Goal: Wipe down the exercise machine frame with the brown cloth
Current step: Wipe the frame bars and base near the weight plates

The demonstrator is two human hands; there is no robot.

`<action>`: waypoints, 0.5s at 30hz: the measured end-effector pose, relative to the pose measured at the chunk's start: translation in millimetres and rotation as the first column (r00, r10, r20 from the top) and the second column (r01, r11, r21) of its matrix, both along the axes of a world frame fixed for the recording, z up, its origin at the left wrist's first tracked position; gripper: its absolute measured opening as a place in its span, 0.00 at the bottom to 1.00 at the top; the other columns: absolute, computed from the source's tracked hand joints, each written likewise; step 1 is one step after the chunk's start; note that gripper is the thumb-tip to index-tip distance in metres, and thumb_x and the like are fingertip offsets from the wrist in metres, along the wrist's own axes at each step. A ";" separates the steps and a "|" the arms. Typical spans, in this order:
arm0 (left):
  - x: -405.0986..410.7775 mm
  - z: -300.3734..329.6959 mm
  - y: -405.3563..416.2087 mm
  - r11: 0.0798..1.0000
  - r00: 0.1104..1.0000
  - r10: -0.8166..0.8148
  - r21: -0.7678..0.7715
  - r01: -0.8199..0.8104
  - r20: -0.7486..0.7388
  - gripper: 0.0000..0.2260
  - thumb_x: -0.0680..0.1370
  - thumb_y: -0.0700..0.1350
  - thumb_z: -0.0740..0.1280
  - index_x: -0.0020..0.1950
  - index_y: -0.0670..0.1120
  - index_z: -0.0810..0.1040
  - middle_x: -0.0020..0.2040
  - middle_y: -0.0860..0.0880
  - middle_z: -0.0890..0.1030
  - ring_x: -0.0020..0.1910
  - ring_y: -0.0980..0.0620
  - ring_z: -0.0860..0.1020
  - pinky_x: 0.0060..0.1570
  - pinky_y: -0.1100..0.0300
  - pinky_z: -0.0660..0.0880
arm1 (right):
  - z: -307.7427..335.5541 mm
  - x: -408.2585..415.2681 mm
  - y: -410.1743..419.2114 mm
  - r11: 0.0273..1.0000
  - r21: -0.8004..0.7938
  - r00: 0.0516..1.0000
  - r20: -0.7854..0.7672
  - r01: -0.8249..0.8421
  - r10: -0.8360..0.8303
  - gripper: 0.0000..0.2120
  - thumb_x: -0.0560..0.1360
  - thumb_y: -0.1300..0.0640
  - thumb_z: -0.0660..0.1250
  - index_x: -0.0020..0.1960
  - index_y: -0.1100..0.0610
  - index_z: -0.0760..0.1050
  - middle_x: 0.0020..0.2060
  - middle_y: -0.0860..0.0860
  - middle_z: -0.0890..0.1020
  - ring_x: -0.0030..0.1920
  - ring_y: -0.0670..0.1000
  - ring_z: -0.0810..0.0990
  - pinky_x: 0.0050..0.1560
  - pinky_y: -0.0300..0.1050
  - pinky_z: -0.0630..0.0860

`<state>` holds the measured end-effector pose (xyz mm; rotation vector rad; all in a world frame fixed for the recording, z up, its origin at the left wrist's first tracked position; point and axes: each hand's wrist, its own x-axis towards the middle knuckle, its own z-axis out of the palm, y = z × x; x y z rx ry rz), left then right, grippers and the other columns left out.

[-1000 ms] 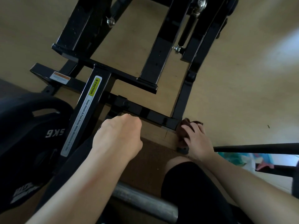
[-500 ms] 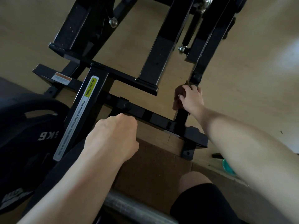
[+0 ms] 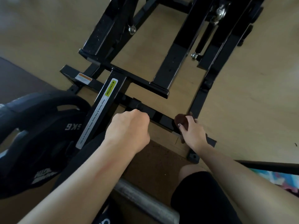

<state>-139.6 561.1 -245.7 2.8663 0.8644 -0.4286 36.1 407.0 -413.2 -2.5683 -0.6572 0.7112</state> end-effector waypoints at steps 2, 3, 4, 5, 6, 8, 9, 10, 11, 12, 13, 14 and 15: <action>-3.9 6.8 1.6 1.000 0.998 -0.007 0.021 0.005 0.063 0.07 0.81 0.50 0.64 0.45 0.50 0.76 0.38 0.52 0.75 0.34 0.50 0.78 0.36 0.55 0.79 | 7.4 -15.6 1.5 0.998 0.065 0.990 -0.141 0.005 0.004 0.22 0.83 0.46 0.65 0.73 0.52 0.69 0.60 0.55 0.79 0.54 0.54 0.80 0.51 0.51 0.80; -7.7 10.8 3.5 1.000 0.997 0.004 0.017 -0.005 0.081 0.09 0.81 0.52 0.63 0.45 0.51 0.77 0.39 0.53 0.75 0.35 0.51 0.78 0.37 0.54 0.80 | 9.4 -24.5 4.7 0.996 0.086 0.980 -0.196 -0.017 0.034 0.21 0.83 0.46 0.65 0.73 0.51 0.69 0.60 0.54 0.79 0.54 0.54 0.81 0.53 0.53 0.82; -13.9 15.6 5.4 1.000 0.996 0.012 0.013 -0.013 0.087 0.10 0.81 0.55 0.61 0.46 0.51 0.77 0.40 0.54 0.75 0.36 0.52 0.78 0.38 0.54 0.80 | 10.1 -32.4 10.0 0.994 0.104 0.973 -0.222 -0.042 0.064 0.21 0.83 0.46 0.65 0.74 0.50 0.68 0.62 0.54 0.78 0.57 0.54 0.81 0.57 0.55 0.81; -23.1 20.7 7.5 1.000 0.996 0.020 0.005 -0.020 0.082 0.12 0.81 0.59 0.60 0.49 0.52 0.76 0.42 0.55 0.76 0.37 0.53 0.79 0.39 0.54 0.80 | 10.5 -38.4 18.6 0.990 0.129 0.971 -0.226 -0.054 0.083 0.22 0.83 0.47 0.65 0.75 0.50 0.68 0.65 0.54 0.77 0.61 0.55 0.79 0.62 0.56 0.79; -35.1 25.8 8.4 0.999 0.997 0.033 -0.024 -0.031 0.075 0.14 0.79 0.62 0.59 0.52 0.54 0.76 0.44 0.56 0.76 0.39 0.54 0.79 0.40 0.55 0.80 | 10.7 -43.5 29.3 0.985 0.165 0.974 -0.215 -0.042 0.078 0.22 0.83 0.48 0.65 0.76 0.50 0.67 0.67 0.54 0.75 0.65 0.56 0.76 0.66 0.55 0.77; -61.3 35.4 5.7 0.986 0.994 0.069 -0.155 -0.056 0.080 0.21 0.75 0.68 0.56 0.62 0.59 0.72 0.50 0.58 0.76 0.44 0.57 0.78 0.43 0.56 0.81 | 10.2 -49.6 51.5 0.971 0.235 0.980 -0.200 0.037 0.011 0.23 0.84 0.49 0.64 0.78 0.50 0.65 0.69 0.54 0.73 0.67 0.56 0.74 0.68 0.55 0.75; -71.5 37.6 2.1 0.976 0.991 0.092 -0.207 -0.070 0.098 0.24 0.73 0.67 0.56 0.66 0.60 0.69 0.52 0.59 0.76 0.46 0.58 0.78 0.44 0.57 0.80 | 9.5 -51.8 60.9 0.968 0.242 0.978 -0.210 0.071 -0.019 0.23 0.84 0.50 0.64 0.78 0.49 0.65 0.69 0.54 0.73 0.67 0.56 0.74 0.67 0.55 0.75; -77.2 38.5 -1.1 0.968 0.985 0.121 -0.233 -0.090 0.122 0.24 0.74 0.66 0.57 0.68 0.61 0.68 0.53 0.59 0.76 0.48 0.58 0.77 0.44 0.57 0.80 | 9.0 -52.7 68.7 0.972 0.223 0.973 -0.228 0.078 -0.026 0.23 0.84 0.50 0.64 0.77 0.49 0.66 0.69 0.54 0.73 0.67 0.57 0.74 0.67 0.55 0.76; -80.0 40.5 -1.9 0.963 0.976 0.160 -0.243 -0.121 0.147 0.23 0.74 0.64 0.59 0.68 0.61 0.68 0.53 0.59 0.76 0.48 0.57 0.77 0.45 0.57 0.79 | 10.2 -54.9 74.6 0.982 0.180 0.968 -0.253 0.054 -0.006 0.22 0.84 0.50 0.65 0.76 0.50 0.67 0.68 0.54 0.74 0.67 0.57 0.75 0.66 0.54 0.76; -78.0 39.7 -3.3 0.958 0.968 0.194 -0.245 -0.151 0.159 0.22 0.75 0.62 0.62 0.68 0.60 0.69 0.52 0.58 0.76 0.48 0.56 0.77 0.45 0.57 0.79 | 11.2 -55.9 75.9 0.992 0.128 0.958 -0.286 0.004 0.033 0.21 0.83 0.50 0.66 0.75 0.51 0.69 0.65 0.53 0.76 0.66 0.57 0.76 0.63 0.52 0.76; -73.3 37.6 -4.7 0.954 0.964 0.215 -0.245 -0.173 0.155 0.20 0.76 0.61 0.64 0.67 0.59 0.70 0.52 0.58 0.76 0.49 0.55 0.77 0.46 0.56 0.79 | 13.3 -57.7 74.6 0.995 0.086 0.939 -0.335 -0.054 0.080 0.19 0.83 0.49 0.67 0.72 0.52 0.72 0.61 0.52 0.78 0.64 0.56 0.77 0.59 0.48 0.76; -69.8 39.3 -4.5 0.952 0.966 0.221 -0.245 -0.183 0.136 0.19 0.77 0.60 0.65 0.66 0.58 0.71 0.52 0.57 0.76 0.49 0.55 0.77 0.47 0.56 0.79 | 19.9 -61.0 73.0 0.993 0.056 0.913 -0.392 -0.100 0.114 0.18 0.82 0.49 0.67 0.70 0.53 0.74 0.57 0.50 0.79 0.62 0.55 0.79 0.54 0.44 0.75; -68.1 43.2 -4.3 0.954 0.971 0.208 -0.243 -0.175 0.116 0.19 0.78 0.60 0.64 0.67 0.57 0.71 0.53 0.56 0.77 0.50 0.54 0.78 0.48 0.56 0.79 | 29.9 -65.8 70.2 0.993 0.034 0.895 -0.430 -0.116 0.119 0.17 0.82 0.47 0.68 0.68 0.52 0.75 0.54 0.49 0.80 0.59 0.54 0.80 0.50 0.42 0.73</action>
